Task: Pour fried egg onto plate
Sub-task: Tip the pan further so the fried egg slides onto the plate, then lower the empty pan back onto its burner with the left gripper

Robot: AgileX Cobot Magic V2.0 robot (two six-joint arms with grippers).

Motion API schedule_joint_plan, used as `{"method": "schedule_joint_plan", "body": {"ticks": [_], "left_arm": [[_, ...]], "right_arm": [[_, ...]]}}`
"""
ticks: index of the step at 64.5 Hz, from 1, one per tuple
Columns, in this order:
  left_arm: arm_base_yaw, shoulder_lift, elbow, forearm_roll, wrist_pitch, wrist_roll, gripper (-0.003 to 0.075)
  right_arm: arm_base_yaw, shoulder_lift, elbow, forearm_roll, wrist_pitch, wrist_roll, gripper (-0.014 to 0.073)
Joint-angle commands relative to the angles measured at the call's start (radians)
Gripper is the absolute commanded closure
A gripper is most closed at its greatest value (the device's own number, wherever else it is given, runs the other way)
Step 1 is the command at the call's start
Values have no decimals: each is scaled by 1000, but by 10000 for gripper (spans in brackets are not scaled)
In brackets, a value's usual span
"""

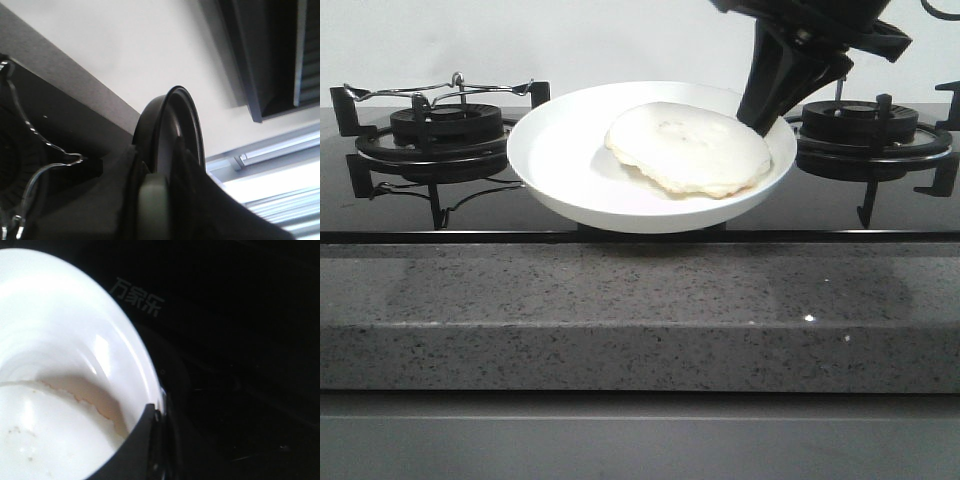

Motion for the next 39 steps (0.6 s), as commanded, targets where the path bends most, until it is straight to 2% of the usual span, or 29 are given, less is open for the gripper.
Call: {"method": "schedule_joint_plan", "body": {"ticks": [1, 29, 39], "left_arm": [[29, -8, -33, -115, 41, -24, 739], [61, 106, -33, -141, 2, -24, 738], [61, 109, -33, -94, -30, -24, 738]], "right_arm": [[-2, -51, -24, 25, -40, -6, 655], [-2, -51, -24, 25, -40, -6, 655], [-2, -51, -24, 25, -40, -6, 655]]}}
